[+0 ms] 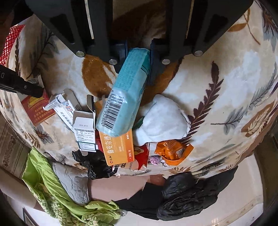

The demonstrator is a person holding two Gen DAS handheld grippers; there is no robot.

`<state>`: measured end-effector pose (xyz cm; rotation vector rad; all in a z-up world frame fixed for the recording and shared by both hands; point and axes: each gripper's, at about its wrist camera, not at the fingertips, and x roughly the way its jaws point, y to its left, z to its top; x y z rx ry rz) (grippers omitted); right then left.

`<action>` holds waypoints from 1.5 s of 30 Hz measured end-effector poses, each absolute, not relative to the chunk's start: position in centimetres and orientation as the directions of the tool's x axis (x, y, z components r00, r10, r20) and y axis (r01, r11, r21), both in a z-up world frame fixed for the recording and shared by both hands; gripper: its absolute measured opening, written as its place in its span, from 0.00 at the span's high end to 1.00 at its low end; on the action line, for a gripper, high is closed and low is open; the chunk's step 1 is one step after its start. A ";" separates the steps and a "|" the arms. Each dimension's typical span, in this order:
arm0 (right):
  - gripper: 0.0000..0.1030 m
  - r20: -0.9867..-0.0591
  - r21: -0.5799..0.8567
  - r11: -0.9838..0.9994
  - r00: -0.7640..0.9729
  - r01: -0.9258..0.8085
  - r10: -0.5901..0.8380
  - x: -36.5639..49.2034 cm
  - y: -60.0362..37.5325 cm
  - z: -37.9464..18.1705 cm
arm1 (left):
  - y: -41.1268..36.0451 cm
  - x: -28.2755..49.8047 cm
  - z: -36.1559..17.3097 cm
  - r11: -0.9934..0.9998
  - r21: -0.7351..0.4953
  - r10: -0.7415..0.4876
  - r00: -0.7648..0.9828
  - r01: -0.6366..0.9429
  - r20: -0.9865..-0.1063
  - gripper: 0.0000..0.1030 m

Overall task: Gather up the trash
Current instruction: 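Lift the blue pack with the left tool while the right tool lifts the red box, then carry both items over the red basket and open both tools to drop them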

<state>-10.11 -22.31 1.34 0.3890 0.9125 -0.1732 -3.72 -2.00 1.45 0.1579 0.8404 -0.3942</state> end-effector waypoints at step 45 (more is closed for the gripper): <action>0.80 -0.584 0.434 0.848 0.811 0.303 0.009 -24.2 -25.0 8.0 | -5.7 -13.3 6.6 0.748 -0.235 -0.597 0.475 0.621 -0.647 0.86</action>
